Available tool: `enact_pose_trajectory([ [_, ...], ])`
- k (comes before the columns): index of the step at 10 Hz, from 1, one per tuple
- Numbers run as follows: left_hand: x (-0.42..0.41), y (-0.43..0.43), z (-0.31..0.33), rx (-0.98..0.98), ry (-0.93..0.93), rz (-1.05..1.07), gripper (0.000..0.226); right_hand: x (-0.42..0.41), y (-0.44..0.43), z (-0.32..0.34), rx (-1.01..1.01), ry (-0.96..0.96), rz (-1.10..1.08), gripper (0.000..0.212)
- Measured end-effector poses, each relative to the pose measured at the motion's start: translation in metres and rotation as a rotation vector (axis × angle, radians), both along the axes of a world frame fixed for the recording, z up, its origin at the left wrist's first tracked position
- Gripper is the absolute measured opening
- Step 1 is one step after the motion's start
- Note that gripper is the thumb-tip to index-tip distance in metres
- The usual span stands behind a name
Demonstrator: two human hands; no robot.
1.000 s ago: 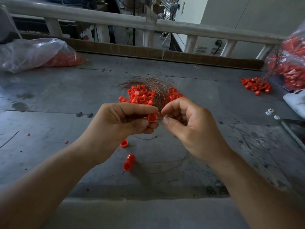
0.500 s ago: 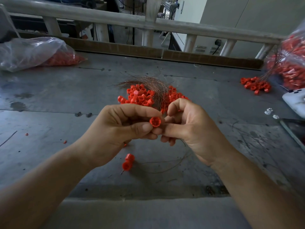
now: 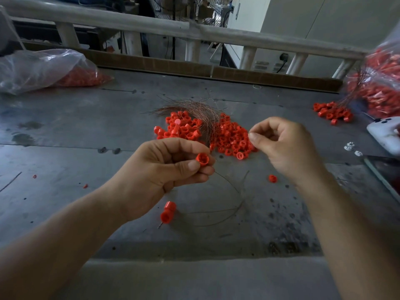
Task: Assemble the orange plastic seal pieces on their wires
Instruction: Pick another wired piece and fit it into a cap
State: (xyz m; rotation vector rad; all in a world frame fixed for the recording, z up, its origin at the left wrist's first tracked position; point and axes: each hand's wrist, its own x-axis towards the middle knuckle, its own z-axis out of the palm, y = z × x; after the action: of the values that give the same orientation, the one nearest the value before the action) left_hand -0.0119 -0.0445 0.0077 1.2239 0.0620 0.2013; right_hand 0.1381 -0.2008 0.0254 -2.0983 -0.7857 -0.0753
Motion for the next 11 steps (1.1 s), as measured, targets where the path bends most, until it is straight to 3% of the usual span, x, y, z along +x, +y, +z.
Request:
enact_pose_trajectory([
  [2, 0.000, -0.001, 0.002, 0.014, 0.015, 0.022, 0.024, 0.010, 0.012, -0.029, -0.301, -0.183, -0.007, 0.012],
  [5, -0.001, -0.001, 0.002, 0.026, 0.014, 0.010, 0.024, 0.018, 0.015, -0.037, -0.394, -0.218, -0.054, 0.003],
  [6, -0.002, -0.002, 0.001, 0.031, 0.017, 0.014, 0.024, 0.016, 0.013, -0.031, -0.242, -0.073, -0.030, 0.014],
  [7, -0.002, -0.001, 0.001, 0.044, 0.023, 0.019, 0.024, 0.004, 0.013, -0.016, 0.158, 0.388, 0.120, 0.020],
  [8, -0.002, -0.002, 0.000, 0.075, 0.025, 0.019, 0.024, -0.010, 0.013, -0.006, 0.388, 0.767, 0.290, 0.012],
  [9, -0.002, -0.001, 0.001, 0.106, 0.018, 0.027, 0.023, -0.021, 0.015, -0.002, 0.428, 0.895, 0.384, 0.010],
  [11, -0.001, 0.000, 0.001, 0.114, 0.022, 0.048, 0.025, -0.026, 0.018, -0.004, 0.426, 0.912, 0.427, 0.016],
])
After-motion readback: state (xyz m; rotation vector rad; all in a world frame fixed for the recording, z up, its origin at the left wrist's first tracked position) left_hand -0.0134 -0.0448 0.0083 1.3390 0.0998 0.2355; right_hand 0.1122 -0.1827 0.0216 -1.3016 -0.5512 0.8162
